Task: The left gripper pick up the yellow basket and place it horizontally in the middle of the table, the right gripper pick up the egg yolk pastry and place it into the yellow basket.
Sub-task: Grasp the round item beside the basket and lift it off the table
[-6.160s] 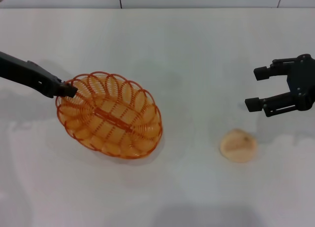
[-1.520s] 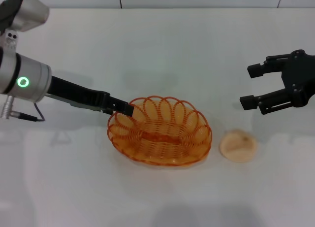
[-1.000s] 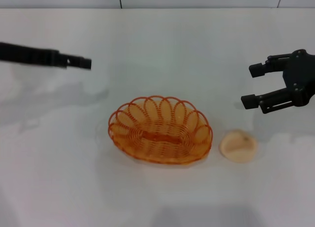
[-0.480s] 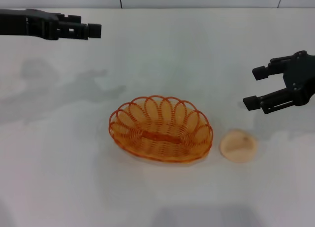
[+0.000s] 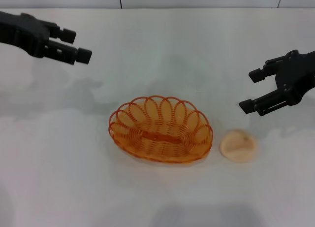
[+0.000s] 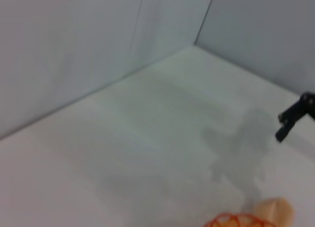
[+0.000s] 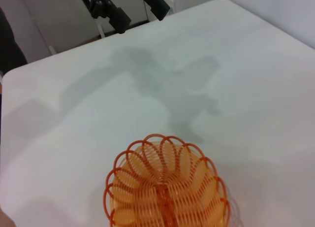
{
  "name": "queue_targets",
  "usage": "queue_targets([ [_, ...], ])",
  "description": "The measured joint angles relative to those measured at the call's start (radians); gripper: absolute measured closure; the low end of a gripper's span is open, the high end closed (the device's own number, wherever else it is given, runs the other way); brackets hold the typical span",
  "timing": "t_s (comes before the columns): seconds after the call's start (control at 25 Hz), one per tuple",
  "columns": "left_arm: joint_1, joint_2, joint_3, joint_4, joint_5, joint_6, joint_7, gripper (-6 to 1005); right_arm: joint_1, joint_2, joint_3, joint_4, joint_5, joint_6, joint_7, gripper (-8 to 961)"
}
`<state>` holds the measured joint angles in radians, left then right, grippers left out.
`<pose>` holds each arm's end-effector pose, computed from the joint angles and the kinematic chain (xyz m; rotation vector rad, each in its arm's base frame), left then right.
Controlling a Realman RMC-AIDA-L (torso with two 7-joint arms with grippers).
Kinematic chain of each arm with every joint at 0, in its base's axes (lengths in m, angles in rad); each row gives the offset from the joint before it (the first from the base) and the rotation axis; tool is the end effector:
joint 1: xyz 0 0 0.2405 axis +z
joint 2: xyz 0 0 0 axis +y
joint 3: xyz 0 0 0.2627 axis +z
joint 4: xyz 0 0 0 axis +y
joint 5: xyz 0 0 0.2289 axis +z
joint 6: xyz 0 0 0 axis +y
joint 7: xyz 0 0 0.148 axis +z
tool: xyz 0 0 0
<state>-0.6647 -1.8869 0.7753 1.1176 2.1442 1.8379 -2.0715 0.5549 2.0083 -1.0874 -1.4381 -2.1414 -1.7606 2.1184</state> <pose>-0.2023 0.3890 0.1244 -2.8206 -0.8078 -0.2545 0.1572 0.3610 0.0664 -2.9171 0.5114 0.0519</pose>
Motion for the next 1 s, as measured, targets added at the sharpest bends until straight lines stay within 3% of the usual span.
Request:
queue_targets([
  [0.4,-0.023,0.0,0.073,-0.033,0.049,0.058,0.046,143,0.004,0.003,-0.028,0.007,-0.055,0.011,0.045,80],
  [1.0,-0.016,-0.033,0.079,-0.035,0.068,0.048,0.055,144,0.048,0.005,-0.113,0.077,-0.218,0.022,0.112,80],
])
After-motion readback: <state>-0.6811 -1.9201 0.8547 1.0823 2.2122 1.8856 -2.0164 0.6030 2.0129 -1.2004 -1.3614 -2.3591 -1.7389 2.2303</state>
